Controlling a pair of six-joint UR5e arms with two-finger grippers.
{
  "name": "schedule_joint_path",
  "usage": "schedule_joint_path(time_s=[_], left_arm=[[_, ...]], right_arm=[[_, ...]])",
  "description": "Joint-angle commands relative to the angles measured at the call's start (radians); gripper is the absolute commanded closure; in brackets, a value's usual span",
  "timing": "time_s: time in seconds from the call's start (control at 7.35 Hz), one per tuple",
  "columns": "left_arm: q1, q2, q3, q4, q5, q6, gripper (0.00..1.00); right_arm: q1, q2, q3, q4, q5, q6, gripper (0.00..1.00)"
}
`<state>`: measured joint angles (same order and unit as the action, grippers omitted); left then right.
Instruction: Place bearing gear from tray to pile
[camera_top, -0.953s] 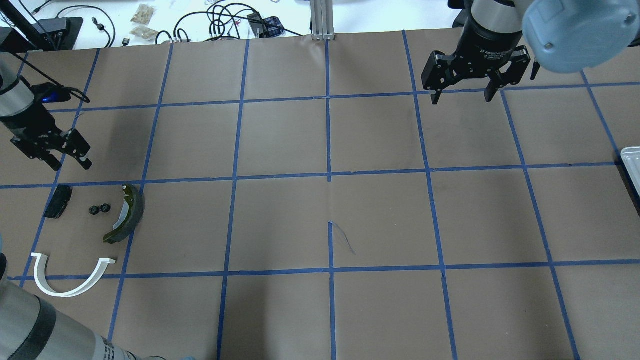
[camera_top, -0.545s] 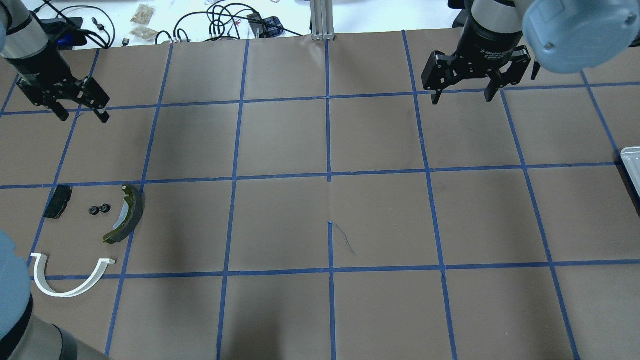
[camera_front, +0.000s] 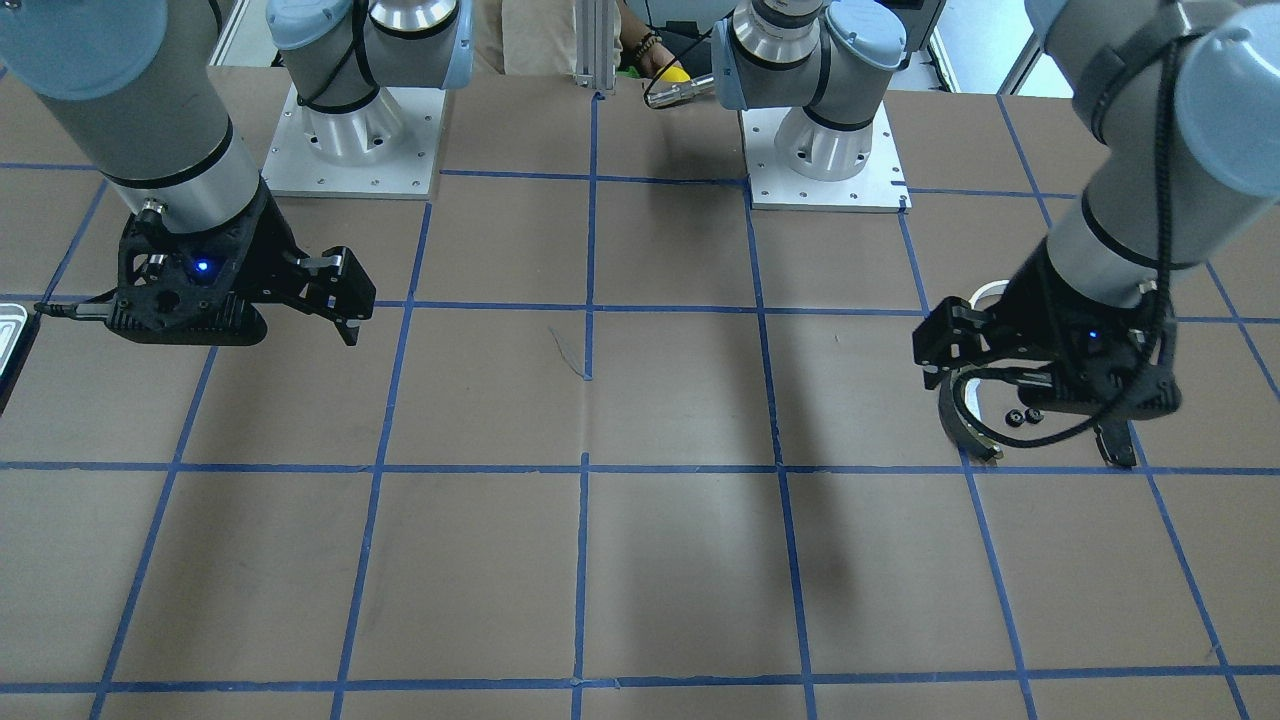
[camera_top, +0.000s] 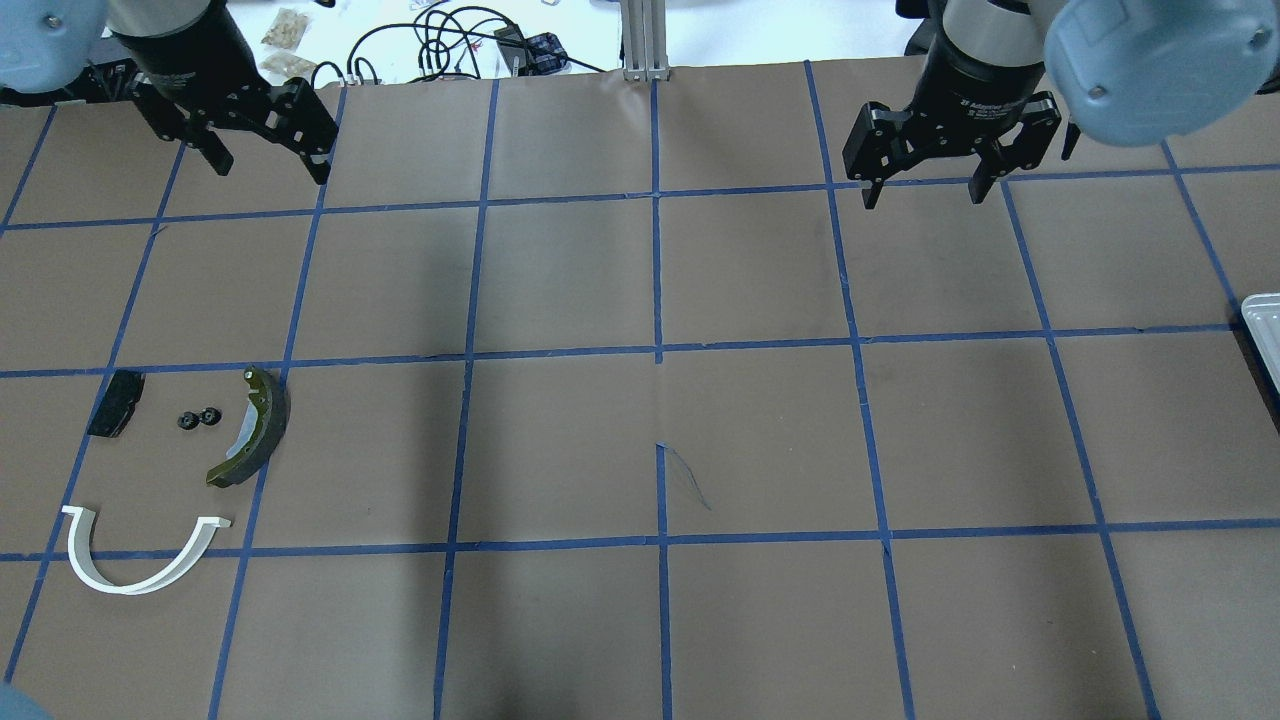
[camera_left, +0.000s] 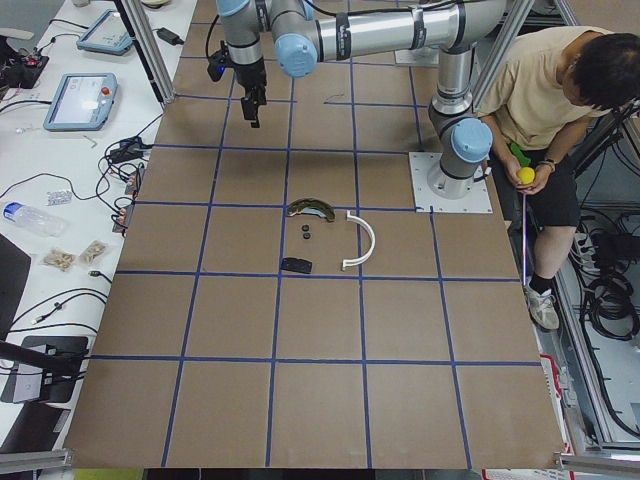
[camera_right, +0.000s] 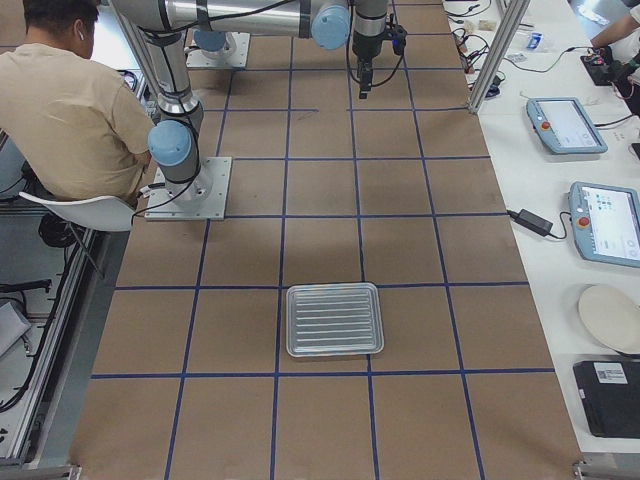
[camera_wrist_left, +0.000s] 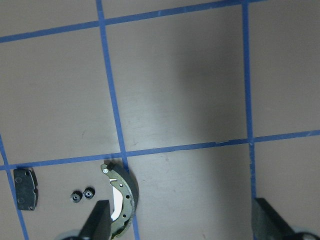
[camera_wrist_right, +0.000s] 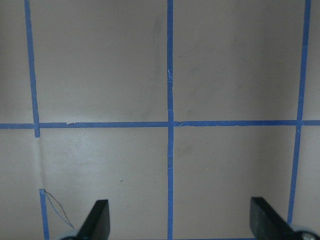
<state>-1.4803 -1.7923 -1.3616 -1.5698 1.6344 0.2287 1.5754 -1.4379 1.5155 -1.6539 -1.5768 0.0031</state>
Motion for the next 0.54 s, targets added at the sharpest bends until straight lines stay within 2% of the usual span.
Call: schedule_joint_path(time_s=[0.0,0.41], left_arm=[[-0.099,0.021,-0.052,-0.01,0.002,-0.031,0.0],[-0.092,0.12,-0.143,-0.053,-0.025,-0.042,0.0]], right_arm=[[-0.002,0.001,0.0,-0.001,0.001,0.005,0.0],[-0.002,0.001,0.0,-0.001,0.001,0.003,0.0]])
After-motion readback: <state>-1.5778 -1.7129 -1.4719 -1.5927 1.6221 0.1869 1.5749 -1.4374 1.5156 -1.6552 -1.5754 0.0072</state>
